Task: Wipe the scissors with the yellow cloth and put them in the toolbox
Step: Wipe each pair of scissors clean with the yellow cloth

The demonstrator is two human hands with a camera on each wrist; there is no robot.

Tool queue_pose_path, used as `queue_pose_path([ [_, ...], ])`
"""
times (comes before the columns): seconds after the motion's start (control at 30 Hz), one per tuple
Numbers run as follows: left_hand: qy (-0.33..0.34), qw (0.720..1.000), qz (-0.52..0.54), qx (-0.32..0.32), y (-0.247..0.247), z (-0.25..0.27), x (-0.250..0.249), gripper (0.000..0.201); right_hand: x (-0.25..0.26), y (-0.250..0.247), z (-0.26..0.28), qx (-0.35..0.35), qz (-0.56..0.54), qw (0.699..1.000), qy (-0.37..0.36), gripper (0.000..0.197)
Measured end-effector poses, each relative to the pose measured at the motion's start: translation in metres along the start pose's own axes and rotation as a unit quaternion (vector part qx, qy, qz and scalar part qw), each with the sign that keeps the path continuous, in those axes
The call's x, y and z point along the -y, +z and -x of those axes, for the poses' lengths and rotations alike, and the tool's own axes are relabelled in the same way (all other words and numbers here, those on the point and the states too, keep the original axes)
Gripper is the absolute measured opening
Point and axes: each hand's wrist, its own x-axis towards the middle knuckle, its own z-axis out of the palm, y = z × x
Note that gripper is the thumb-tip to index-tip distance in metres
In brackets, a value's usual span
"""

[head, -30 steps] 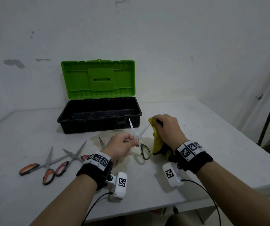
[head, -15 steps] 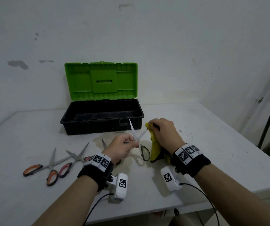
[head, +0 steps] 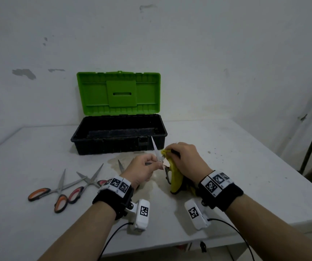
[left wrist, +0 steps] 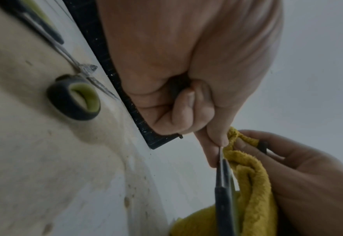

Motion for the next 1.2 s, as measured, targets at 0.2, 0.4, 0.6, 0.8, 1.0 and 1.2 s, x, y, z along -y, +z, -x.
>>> queue_pose_path([
  [0.2,-0.005,1.000,-0.015,0.000,-0.002,-0.005,-0.001,0.019,-0.012,-0.022,-0.016,-0.095,0.010,0.993,0.064,0.014],
  [0.4,0.000,0.999,-0.051,0.006,-0.004,-0.007,0.005,0.014,0.011,0.003,0.003,0.063,0.015,0.998,0.022,0.015],
  [0.6,0.013,0.999,-0.051,0.006,-0.006,0.000,0.004,0.018,-0.002,-0.008,-0.016,-0.012,0.020,0.997,0.076,0.014],
  [0.8,-0.017,0.999,0.037,0.011,-0.005,0.002,-0.007,0.021,0.010,-0.011,-0.002,-0.066,-0.009,0.998,0.002,0.012],
  [1.0,-0.021,0.999,0.026,0.020,0.000,0.005,-0.009,0.017,0.003,0.001,0.011,-0.023,-0.019,0.999,-0.013,0.013],
  [1.2,-0.015,1.000,-0.006,0.004,-0.002,0.003,-0.001,0.021,-0.015,-0.021,-0.005,-0.089,0.013,0.994,0.069,0.014],
])
